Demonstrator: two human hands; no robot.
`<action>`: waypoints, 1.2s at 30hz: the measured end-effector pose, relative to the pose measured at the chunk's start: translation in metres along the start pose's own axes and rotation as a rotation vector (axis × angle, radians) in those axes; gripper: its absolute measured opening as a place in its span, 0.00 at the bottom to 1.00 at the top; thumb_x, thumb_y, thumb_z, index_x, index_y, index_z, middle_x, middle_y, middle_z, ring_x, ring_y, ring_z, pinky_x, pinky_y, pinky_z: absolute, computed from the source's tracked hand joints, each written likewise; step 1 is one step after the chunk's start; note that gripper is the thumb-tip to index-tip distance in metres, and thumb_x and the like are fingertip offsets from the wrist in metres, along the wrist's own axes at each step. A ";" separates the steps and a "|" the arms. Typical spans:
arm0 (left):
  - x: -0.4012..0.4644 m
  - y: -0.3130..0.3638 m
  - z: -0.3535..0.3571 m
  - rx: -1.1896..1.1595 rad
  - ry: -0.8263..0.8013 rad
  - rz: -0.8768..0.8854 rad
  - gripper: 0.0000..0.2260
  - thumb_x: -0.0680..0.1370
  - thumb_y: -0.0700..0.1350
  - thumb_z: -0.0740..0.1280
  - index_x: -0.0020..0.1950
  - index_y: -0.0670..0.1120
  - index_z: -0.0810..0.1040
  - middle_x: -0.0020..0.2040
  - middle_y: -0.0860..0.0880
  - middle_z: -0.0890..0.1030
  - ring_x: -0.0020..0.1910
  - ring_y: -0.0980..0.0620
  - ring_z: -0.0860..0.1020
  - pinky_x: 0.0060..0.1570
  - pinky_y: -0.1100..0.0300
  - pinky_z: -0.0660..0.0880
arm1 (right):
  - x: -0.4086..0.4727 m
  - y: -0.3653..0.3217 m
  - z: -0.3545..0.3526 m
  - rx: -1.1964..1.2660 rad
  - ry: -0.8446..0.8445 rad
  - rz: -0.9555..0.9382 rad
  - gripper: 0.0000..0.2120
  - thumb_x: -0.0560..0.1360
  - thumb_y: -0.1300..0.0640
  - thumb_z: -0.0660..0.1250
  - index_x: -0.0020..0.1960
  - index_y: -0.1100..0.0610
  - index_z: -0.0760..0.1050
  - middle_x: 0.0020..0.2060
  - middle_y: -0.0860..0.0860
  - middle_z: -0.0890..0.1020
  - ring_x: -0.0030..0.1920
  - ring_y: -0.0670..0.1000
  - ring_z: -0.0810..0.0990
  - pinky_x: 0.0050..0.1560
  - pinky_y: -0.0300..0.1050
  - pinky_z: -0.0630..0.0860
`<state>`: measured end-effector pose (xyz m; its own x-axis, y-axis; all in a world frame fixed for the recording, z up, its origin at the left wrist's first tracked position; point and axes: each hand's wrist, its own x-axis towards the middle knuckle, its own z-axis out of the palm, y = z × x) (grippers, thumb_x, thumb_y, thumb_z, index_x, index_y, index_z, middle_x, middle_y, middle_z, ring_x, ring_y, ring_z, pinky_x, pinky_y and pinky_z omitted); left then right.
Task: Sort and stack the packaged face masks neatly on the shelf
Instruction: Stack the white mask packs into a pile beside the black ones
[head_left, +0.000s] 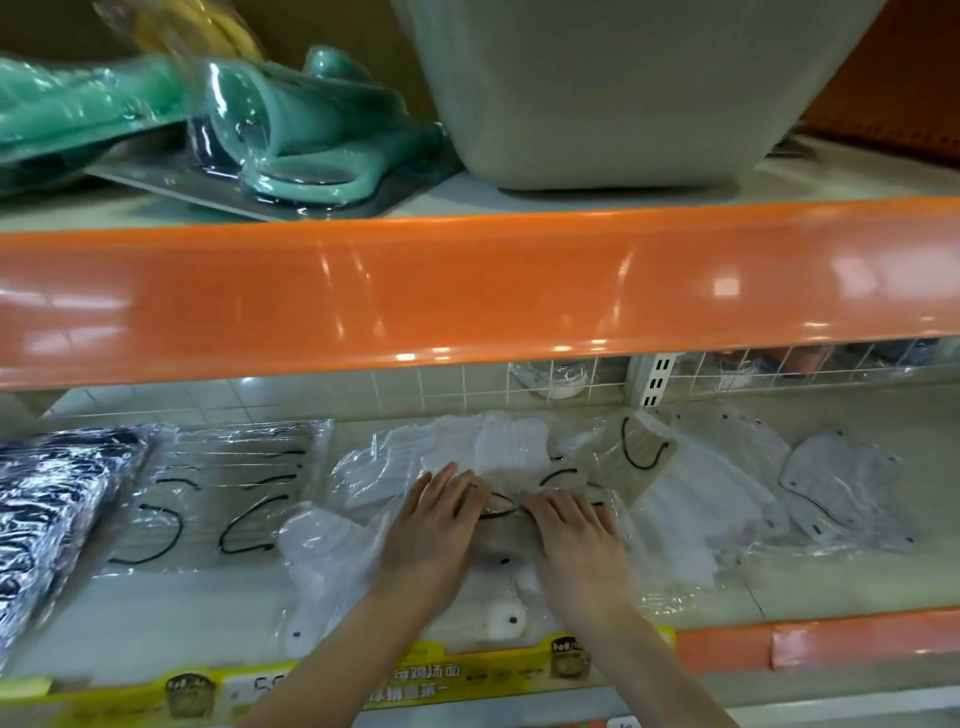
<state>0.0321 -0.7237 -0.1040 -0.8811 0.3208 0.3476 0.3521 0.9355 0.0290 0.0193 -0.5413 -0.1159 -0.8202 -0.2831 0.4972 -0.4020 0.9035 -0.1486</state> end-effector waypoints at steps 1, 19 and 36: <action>-0.005 -0.003 0.001 -0.023 -0.007 0.009 0.37 0.55 0.39 0.78 0.62 0.45 0.69 0.60 0.46 0.79 0.64 0.44 0.74 0.63 0.47 0.71 | -0.001 -0.003 0.003 0.013 -0.041 0.001 0.18 0.60 0.61 0.76 0.49 0.52 0.80 0.46 0.49 0.80 0.46 0.54 0.80 0.44 0.50 0.77; -0.029 -0.011 -0.019 -0.117 -0.354 -0.076 0.24 0.79 0.53 0.61 0.73 0.49 0.62 0.72 0.46 0.64 0.71 0.46 0.62 0.67 0.53 0.62 | -0.024 -0.042 0.002 -0.146 -0.174 -0.070 0.27 0.71 0.41 0.54 0.54 0.56 0.82 0.54 0.56 0.82 0.51 0.55 0.83 0.46 0.50 0.80; -0.053 -0.053 -0.025 -0.142 -0.041 -0.019 0.15 0.62 0.50 0.76 0.45 0.47 0.80 0.42 0.51 0.81 0.43 0.47 0.81 0.41 0.53 0.79 | -0.015 -0.086 -0.007 -0.176 -0.006 0.034 0.14 0.71 0.54 0.63 0.50 0.54 0.83 0.47 0.50 0.84 0.43 0.54 0.84 0.39 0.46 0.79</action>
<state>0.0679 -0.7939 -0.1009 -0.8992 0.3114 0.3074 0.3735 0.9122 0.1686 0.0689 -0.6121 -0.1053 -0.8349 -0.2528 0.4888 -0.2969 0.9548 -0.0133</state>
